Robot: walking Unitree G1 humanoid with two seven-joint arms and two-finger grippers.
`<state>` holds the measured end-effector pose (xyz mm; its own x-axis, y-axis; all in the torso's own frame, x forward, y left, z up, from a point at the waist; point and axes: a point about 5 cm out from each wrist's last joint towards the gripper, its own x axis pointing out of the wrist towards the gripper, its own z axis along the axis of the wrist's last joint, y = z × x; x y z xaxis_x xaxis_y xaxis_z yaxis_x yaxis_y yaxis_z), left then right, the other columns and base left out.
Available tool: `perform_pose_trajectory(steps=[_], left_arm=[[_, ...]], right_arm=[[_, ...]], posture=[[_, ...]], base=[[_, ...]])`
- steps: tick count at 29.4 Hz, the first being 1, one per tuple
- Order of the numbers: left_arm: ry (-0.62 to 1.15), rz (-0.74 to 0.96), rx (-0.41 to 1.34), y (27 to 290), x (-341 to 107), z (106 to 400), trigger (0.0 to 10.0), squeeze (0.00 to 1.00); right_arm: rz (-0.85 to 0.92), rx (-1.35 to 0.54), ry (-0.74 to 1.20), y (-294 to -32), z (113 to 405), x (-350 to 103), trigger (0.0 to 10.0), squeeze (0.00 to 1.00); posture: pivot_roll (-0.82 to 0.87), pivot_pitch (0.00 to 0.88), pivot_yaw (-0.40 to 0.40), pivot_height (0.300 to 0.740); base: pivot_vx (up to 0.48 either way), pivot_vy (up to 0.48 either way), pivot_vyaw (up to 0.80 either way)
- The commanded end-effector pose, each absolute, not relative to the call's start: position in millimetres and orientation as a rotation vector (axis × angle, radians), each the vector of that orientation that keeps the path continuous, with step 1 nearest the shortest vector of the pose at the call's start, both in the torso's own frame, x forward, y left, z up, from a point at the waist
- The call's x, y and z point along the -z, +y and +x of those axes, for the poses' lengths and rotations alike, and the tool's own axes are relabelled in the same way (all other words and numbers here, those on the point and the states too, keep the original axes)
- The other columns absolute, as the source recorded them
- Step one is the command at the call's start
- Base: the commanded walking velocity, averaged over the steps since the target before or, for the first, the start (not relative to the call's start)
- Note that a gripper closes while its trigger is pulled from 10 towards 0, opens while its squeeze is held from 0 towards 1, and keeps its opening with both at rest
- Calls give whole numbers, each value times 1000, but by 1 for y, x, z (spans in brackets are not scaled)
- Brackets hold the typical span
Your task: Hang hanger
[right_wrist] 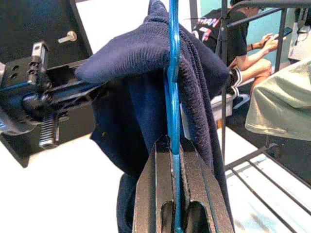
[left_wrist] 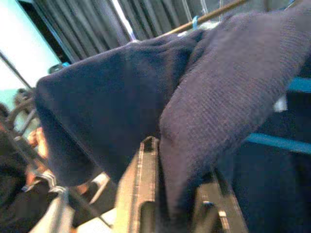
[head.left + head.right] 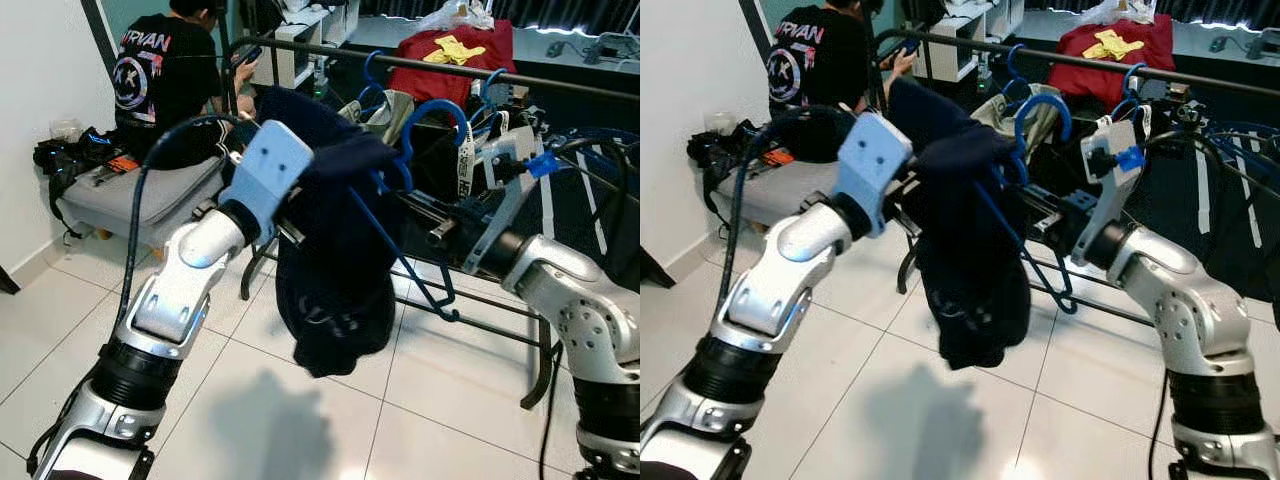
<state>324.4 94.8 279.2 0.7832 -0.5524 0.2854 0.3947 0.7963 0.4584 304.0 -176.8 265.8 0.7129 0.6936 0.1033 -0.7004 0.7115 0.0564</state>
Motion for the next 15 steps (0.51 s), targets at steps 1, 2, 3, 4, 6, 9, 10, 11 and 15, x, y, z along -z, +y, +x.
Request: perform_pose_trajectory(steps=[1, 2, 3, 4, 6, 9, 10, 11, 15], left_arm=[[-436, 314, 662, 81, -281, 311, 10000, 1000], [-436, 314, 662, 81, -281, 311, 10000, 1000], [-448, 258, 769, 71, -281, 301, 10000, 1000], [-448, 258, 769, 71, -281, 301, 10000, 1000], [-443, 191, 905, 60, -280, 289, 10000, 1000], [-426, 134, 1045, 52, -278, 277, 10000, 1000], [-426, 134, 1045, 52, -278, 277, 10000, 1000], [-397, 99, 1167, 51, -274, 267, 10000, 1000], [-353, 80, 1284, 54, -268, 258, 10000, 1000]], right_arm=[[80, -808, -138, -177, 298, -278, 10000, 0], [80, -808, -138, -177, 298, -278, 10000, 0], [77, -811, -142, -177, 297, -278, 10000, 0], [77, -811, -142, -177, 297, -278, 10000, 0], [74, -811, -145, -178, 298, -278, 10000, 0], [72, -806, -149, -178, 299, -278, 10000, 0], [72, -806, -149, -178, 299, -278, 10000, 0], [73, -796, -156, -179, 301, -278, 10000, 0], [72, -781, -164, -181, 304, -277, 10000, 0]], posture=[[-57, 69, -14, 740], [-57, 69, -14, 740], [-55, 66, -14, 740], [-55, 66, -14, 740], [-56, 65, -8, 740], [-42, 65, -9, 740], [-42, 65, -9, 740], [-38, 61, -10, 740], [-38, 58, -10, 740]], base=[[0, 0, 0], [0, 0, 0], [0, 0, 0], [0, 0, 0], [0, 0, 0], [0, 0, 0], [0, 0, 0], [0, 0, 0], [0, 0, 0]])
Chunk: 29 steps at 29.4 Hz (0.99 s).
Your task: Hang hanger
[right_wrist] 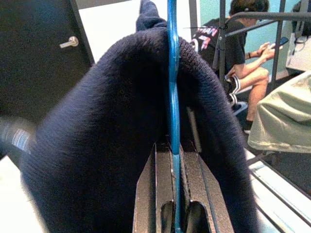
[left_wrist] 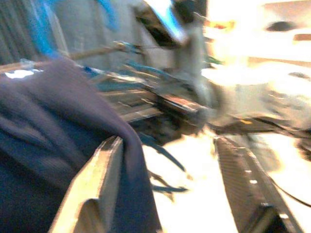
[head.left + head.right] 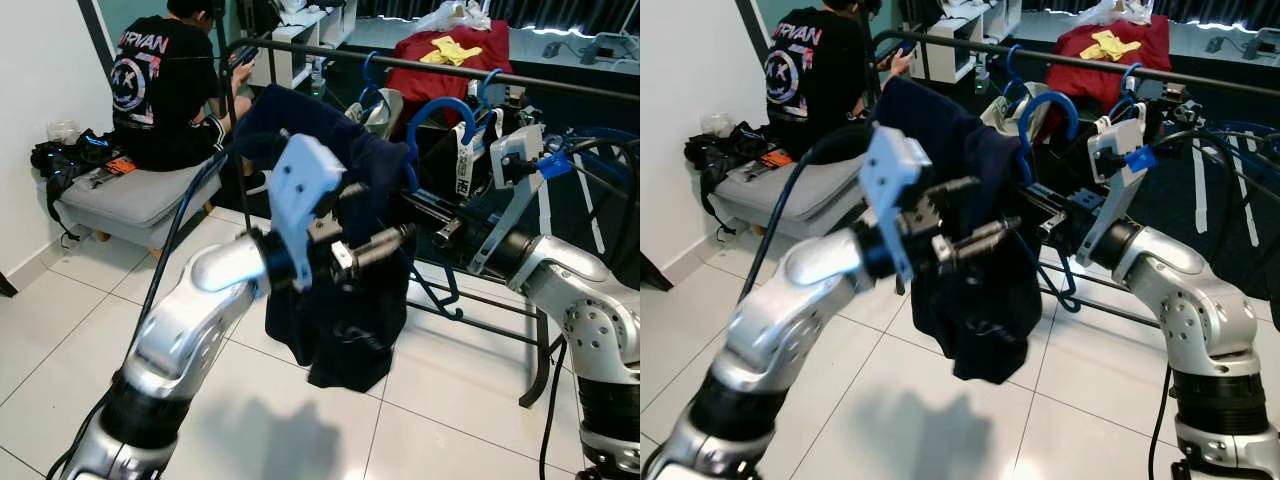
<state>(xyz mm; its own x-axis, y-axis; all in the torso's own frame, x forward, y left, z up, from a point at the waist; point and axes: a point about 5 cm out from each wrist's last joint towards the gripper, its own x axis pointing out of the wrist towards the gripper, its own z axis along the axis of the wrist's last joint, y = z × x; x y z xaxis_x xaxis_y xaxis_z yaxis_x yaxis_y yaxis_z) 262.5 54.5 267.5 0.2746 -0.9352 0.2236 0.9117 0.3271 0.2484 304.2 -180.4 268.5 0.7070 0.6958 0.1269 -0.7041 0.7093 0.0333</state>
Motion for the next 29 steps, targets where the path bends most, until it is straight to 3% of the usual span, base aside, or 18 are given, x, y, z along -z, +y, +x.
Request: perform_pose_trajectory(steps=[1, 10, 14, 19, 20, 21, 22, 25, 29], left_arm=[[-339, 85, 1302, 60, -267, 258, 10000, 1000], [-323, 156, 1158, 94, -269, 283, 10000, 1000], [-344, 155, 965, 128, -278, 309, 10000, 1000], [-350, 141, 956, 135, -282, 310, 10000, 1000], [-360, 130, 969, 139, -287, 310, 10000, 412], [-360, 130, 969, 139, -287, 310, 10000, 412], [-365, 120, 1000, 141, -290, 308, 10000, 0], [-365, 120, 1000, 141, -290, 308, 10000, 0], [-378, 225, 1165, 146, -308, 301, 10000, 0]], right_arm=[[70, -776, -165, -182, 304, -277, 10000, 0], [53, -763, -160, -185, 306, -274, 10000, 0], [35, -770, -134, -186, 304, -264, 10000, 0], [27, -781, -125, -185, 303, -260, 10000, 0], [20, -795, -118, -184, 301, -258, 10000, 0], [20, -795, -118, -184, 301, -258, 10000, 0], [13, -809, -116, -183, 300, -257, 10000, 0], [13, -809, -116, -183, 300, -257, 10000, 0], [-38, -898, -92, -176, 290, -252, 10000, 0]], posture=[[-37, 56, -11, 740], [-33, 44, -9, 740], [-39, 22, -5, 740], [-42, 25, -6, 740], [-46, 21, -7, 740], [-46, 21, -7, 740], [-49, 22, -4, 740], [-49, 22, -4, 740], [-50, 19, 7, 740]], base=[[0, 0, 0], [0, 0, 0], [0, 0, 0], [0, 0, 0], [0, 0, 0], [0, 0, 0], [0, 0, 0], [0, 0, 0], [0, 0, 0]])
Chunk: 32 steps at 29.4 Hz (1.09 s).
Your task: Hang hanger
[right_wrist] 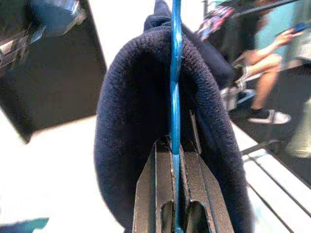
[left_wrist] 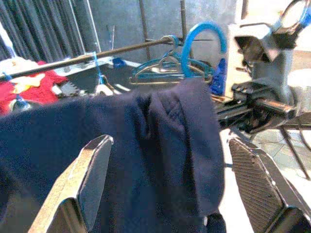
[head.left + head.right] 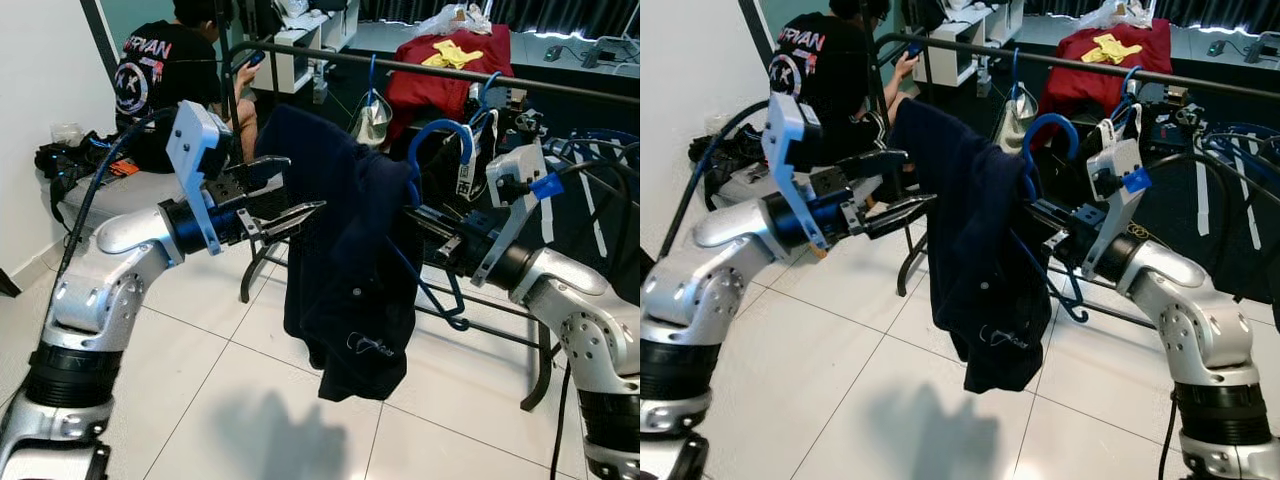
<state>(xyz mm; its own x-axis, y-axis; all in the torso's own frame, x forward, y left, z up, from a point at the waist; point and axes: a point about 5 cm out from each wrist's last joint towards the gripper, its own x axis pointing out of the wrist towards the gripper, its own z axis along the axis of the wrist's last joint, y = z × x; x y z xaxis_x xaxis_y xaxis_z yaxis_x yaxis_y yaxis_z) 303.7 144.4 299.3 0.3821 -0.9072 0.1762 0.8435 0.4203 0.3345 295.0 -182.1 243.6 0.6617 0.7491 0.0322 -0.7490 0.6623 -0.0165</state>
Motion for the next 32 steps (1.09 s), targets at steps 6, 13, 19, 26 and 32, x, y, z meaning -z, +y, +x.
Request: perform_pose_trajectory(steps=[6, 13, 19, 26, 32], left_arm=[[-408, 371, 1156, 155, -328, 309, 10000, 0], [-404, 558, 1140, 147, -334, 320, 10000, 0], [-315, 751, 1194, 129, -310, 325, 10000, 0], [-222, 814, 1342, 122, -292, 319, 10000, 0], [-161, 842, 1428, 124, -288, 316, 10000, 0]], right_arm=[[-83, -964, -58, -170, 284, -247, 10000, 0], [-129, -1060, -24, -158, 277, -240, 10000, 0], [-157, -1116, -11, -146, 274, -235, 10000, 0], [-169, -1145, -1, -139, 271, -230, 10000, 0], [-179, -1151, -6, -138, 275, -232, 10000, 0]], posture=[[-47, 14, 11, 740], [-47, 8, 21, 740], [-43, 0, 52, 740], [-34, 0, 35, 740], [-39, 0, 34, 740]], base=[[0, 0, 0], [0, 0, 0], [0, 0, 0], [0, 0, 0], [0, 0, 0]])
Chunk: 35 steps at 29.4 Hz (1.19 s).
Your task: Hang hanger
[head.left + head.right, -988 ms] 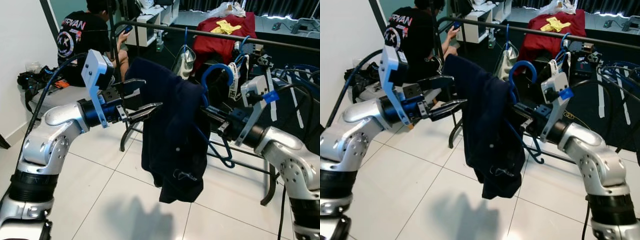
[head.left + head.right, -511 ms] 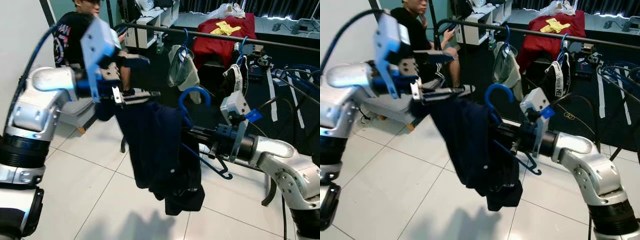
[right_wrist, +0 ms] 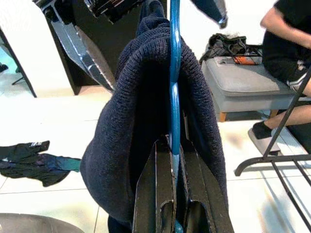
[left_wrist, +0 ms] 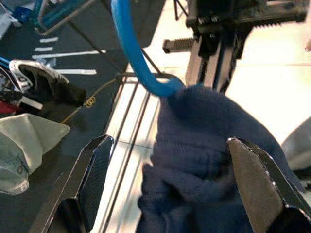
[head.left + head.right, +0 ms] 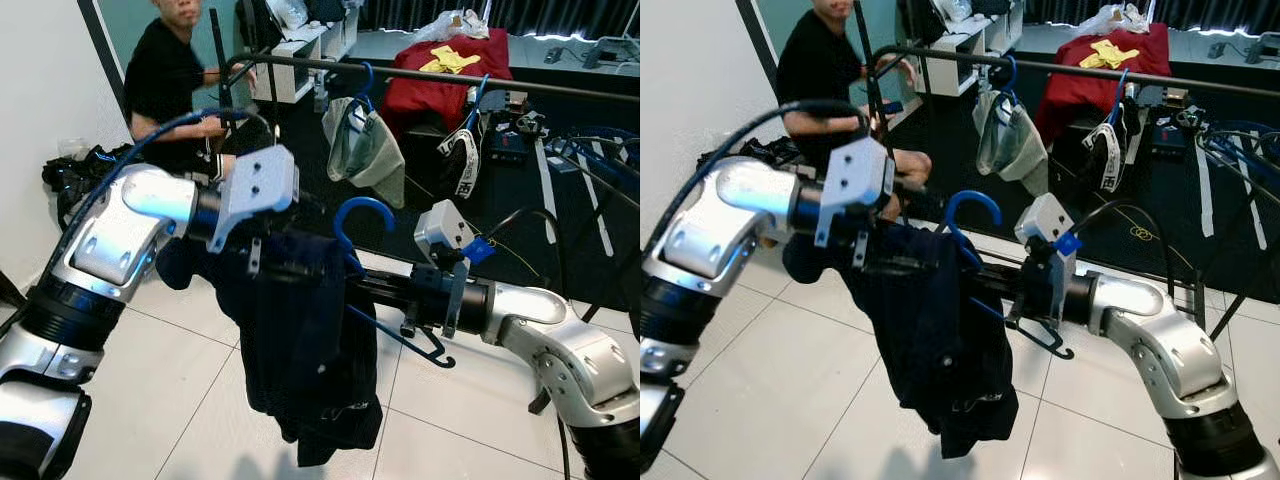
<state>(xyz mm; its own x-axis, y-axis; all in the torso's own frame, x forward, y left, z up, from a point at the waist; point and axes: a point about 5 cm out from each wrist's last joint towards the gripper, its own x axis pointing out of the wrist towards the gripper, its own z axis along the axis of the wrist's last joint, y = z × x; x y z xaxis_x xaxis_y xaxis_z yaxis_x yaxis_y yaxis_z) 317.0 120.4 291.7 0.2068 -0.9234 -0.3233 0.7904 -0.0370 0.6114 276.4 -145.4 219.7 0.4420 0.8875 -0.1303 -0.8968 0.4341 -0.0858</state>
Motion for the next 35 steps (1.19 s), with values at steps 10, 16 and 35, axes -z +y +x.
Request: perform_pose_trajectory(steps=[10, 16, 35], left_arm=[[-129, 953, 1449, 124, -281, 320, 10000, 0], [-110, 1001, 1438, 125, -278, 323, 10000, 0], [5, 1056, 1459, 136, -267, 325, 0, 0]], right_arm=[[-200, -1190, -23, -133, 271, -237, 10000, 0], [-218, -1194, -22, -133, 271, -238, 10000, 0], [-251, -1169, -37, -135, 273, -242, 10000, 0]], posture=[[-46, 0, 35, 740], [-48, 0, 37, 740], [-52, 0, 46, 740]], base=[[0, 0, 0], [0, 0, 0], [0, 0, 0]])
